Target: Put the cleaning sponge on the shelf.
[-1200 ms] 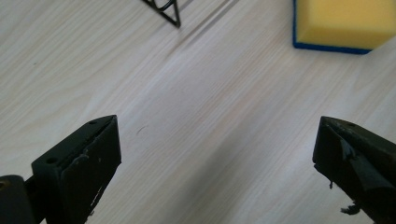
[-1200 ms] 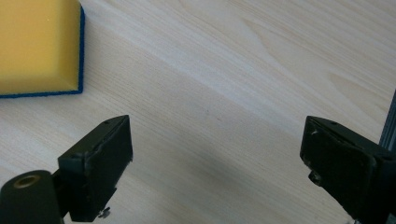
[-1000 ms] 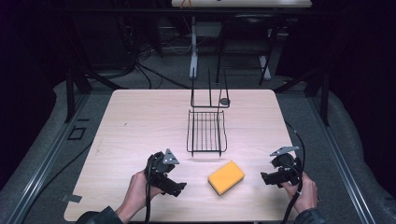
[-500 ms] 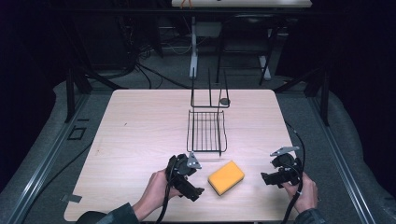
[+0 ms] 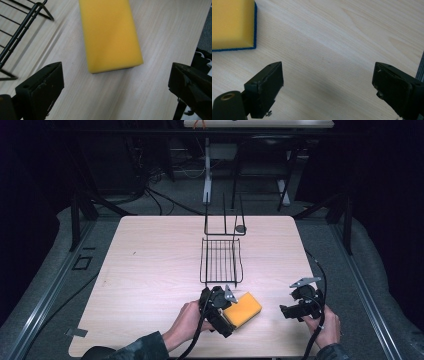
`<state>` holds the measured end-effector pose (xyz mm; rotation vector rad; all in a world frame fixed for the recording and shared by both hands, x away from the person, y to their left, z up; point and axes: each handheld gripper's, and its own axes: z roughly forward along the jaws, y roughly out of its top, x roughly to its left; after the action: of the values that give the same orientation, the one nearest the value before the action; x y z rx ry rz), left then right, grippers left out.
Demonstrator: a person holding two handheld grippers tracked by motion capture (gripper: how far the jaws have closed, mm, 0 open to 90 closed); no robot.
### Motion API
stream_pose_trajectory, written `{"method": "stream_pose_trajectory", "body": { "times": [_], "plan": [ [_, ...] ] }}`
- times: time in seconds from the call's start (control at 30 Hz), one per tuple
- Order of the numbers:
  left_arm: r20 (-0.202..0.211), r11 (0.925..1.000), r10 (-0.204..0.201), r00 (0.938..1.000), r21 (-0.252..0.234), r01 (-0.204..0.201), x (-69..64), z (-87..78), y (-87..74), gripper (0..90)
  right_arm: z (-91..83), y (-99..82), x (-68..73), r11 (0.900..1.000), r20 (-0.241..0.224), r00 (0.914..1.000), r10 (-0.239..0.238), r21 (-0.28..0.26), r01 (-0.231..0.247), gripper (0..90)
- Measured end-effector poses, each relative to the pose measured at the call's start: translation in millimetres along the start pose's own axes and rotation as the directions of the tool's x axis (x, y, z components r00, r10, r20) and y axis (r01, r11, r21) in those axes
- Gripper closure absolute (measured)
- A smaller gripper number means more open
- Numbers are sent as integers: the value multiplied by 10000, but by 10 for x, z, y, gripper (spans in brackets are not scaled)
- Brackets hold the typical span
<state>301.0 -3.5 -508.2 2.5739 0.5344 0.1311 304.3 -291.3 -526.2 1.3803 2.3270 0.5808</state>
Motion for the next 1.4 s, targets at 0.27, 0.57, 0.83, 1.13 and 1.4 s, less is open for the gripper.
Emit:
{"method": "stream_pose_trajectory", "body": {
  "times": [0.27, 0.57, 0.83, 1.13, 1.4],
  "plan": [
    [246, 9995, -172, 9995, 286, 165, 28, 198, 150, 5, 2, -3, -5, 10000, -59, 10000, 22, 84, -21, 100],
    [352, 9972, -268, 9990, 710, 243, 31, 430, 207, 5, 8, -4, -10, 10000, -178, 9998, 68, 55, -67, 112],
    [201, 9941, -222, 9995, 1070, 200, 69, 536, 180, 57, 13, -1, -7, 10000, -165, 9999, 22, 77, -21, 120],
    [389, 9947, -163, 9991, 1025, 122, 79, 536, 159, 213, 11, -6, -11, 10000, -207, 9998, 28, 76, -27, 123],
    [356, 9962, 5, 9994, 872, -36, 88, 498, 145, 234, 7, -6, -11, 10000, -216, 9998, 57, 71, -55, 125]
  ]
}}
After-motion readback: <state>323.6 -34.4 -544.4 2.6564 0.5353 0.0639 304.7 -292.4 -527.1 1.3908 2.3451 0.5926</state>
